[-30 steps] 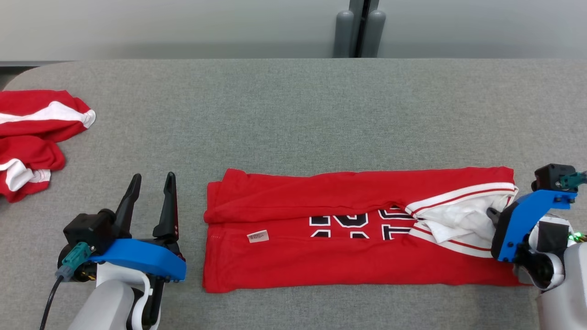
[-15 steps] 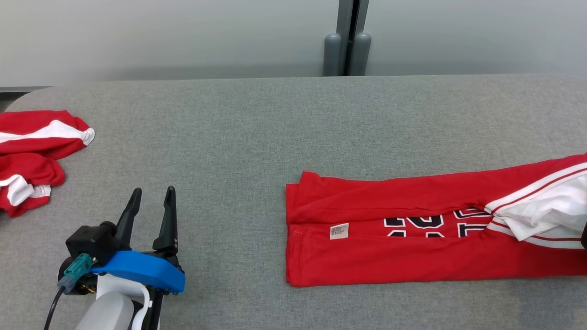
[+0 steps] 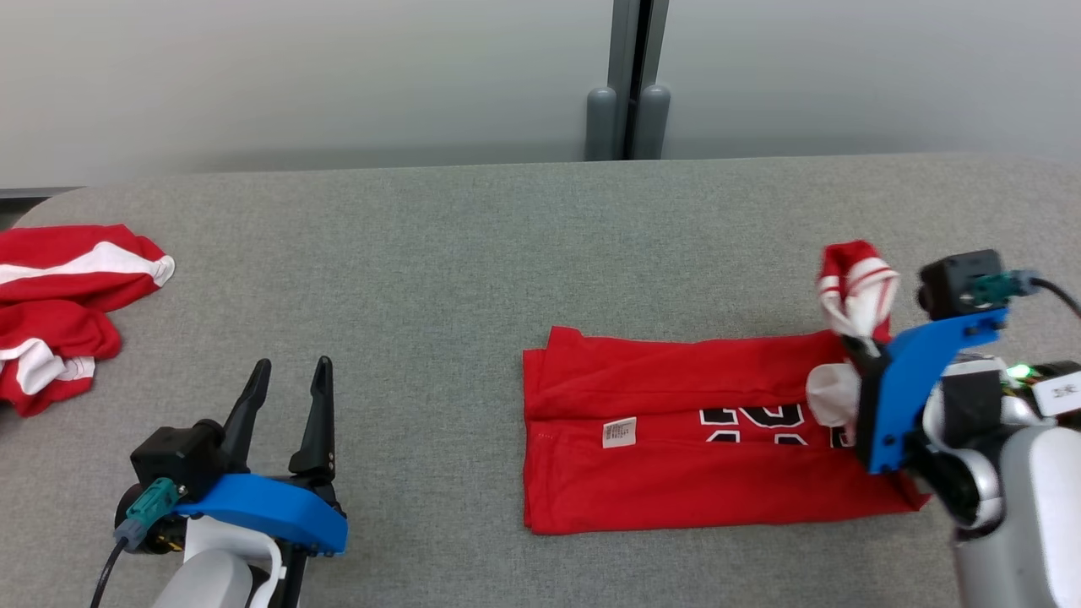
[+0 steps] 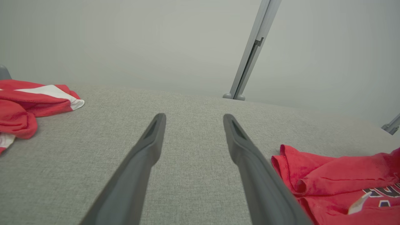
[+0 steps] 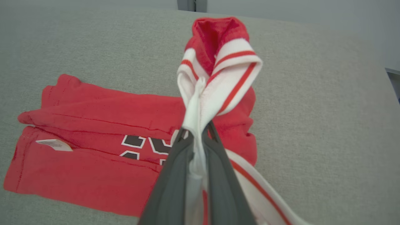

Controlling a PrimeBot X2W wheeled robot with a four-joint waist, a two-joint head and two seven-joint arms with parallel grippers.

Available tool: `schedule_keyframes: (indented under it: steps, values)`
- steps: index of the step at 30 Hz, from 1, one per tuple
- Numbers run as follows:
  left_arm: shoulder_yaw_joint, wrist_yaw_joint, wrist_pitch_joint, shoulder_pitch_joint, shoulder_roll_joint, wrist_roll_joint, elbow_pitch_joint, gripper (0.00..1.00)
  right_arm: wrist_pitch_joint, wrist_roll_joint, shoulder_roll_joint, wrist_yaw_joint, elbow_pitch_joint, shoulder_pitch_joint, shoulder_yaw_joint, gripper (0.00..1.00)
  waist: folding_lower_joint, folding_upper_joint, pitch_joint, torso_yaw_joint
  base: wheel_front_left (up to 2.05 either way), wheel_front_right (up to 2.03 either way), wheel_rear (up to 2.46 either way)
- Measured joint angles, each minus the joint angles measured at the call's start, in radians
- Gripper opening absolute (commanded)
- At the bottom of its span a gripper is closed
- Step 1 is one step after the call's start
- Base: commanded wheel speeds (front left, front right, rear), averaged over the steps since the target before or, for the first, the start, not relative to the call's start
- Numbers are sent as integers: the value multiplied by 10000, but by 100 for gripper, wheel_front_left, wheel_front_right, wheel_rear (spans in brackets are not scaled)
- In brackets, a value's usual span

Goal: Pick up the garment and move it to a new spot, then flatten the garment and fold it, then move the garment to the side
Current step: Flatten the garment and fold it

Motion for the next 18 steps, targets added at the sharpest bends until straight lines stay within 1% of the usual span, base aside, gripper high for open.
schedule_keyframes:
  steps: [4, 7, 9, 13, 18]
  values:
    - [-33, 0, 10, 8, 10, -27, -52, 100, -211, 405, 372, 0, -178, -107, 1574, 0, 0, 0, 38, 31, 0, 0, 0]
    - [-46, 21, 12, 3, 4, -31, -105, 100, -433, 704, 679, 0, 151, -403, 2520, 0, 0, 0, 130, 85, 0, 0, 0]
    - [-56, 40, 38, -17, 0, -31, -123, 100, -610, 761, 788, 0, 598, -639, 3014, 0, 0, 0, 192, 150, 0, 0, 0]
    - [-104, -36, 40, -140, -25, -31, -67, 100, -1080, 982, 895, 0, 1705, -1187, 3636, 0, 0, 0, 304, 340, 0, 0, 0]
    - [-192, -59, 40, -259, -94, -27, 13, 100, -1682, 1760, 920, 0, 3060, -1787, 4481, 0, 0, 0, 426, 616, 0, 0, 0]
